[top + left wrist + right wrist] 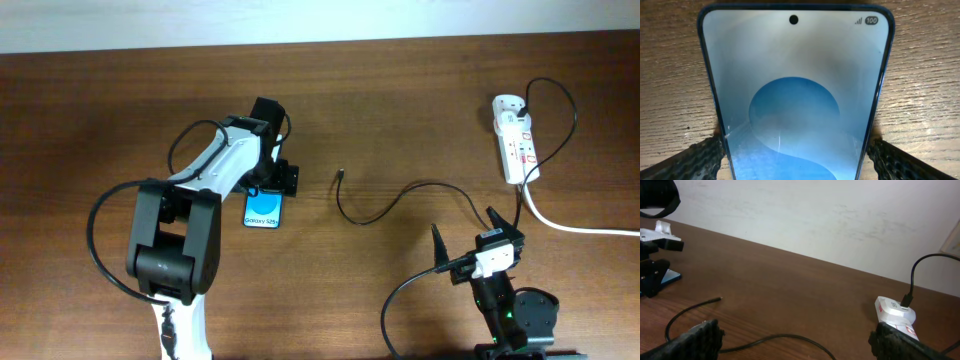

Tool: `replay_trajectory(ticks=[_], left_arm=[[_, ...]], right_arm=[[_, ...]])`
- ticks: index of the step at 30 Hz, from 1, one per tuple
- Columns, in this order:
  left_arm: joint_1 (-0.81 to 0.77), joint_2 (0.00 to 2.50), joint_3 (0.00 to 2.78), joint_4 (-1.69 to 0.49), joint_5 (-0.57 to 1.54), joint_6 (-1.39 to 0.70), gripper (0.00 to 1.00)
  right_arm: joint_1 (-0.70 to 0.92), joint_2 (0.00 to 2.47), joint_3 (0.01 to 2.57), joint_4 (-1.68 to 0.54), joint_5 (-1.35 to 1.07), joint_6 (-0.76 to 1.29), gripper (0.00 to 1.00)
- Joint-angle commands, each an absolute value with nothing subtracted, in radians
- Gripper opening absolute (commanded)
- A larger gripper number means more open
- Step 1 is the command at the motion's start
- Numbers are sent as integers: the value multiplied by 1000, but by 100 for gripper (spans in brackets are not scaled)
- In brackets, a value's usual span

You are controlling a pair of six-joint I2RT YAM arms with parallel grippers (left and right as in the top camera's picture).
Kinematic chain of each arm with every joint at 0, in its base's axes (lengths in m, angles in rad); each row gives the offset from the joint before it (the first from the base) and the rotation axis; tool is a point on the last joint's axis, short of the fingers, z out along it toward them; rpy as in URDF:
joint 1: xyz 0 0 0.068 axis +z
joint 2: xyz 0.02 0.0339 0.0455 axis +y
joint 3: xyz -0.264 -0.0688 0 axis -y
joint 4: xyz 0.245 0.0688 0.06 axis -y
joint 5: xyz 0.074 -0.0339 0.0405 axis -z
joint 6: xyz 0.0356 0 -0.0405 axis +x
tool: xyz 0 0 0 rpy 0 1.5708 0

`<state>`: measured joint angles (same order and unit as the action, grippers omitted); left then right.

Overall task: Plug charger to phone and switch on socket
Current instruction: 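Move the left gripper over the blue phone and grasp its bottom edge, then lift the phone with the left gripper and tilt it upright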

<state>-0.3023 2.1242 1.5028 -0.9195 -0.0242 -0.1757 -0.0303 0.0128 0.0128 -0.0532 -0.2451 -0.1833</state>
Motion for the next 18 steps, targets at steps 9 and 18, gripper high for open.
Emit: replay_trajectory(ticks=[9, 18], left_arm=[[-298, 2146, 1472, -913, -45, -164, 83], [-298, 2143, 1581, -1021, -41, -163, 75]], right_arm=[[-34, 6, 6, -55, -254, -179, 98], [-34, 6, 6, -56, -254, -179, 98]])
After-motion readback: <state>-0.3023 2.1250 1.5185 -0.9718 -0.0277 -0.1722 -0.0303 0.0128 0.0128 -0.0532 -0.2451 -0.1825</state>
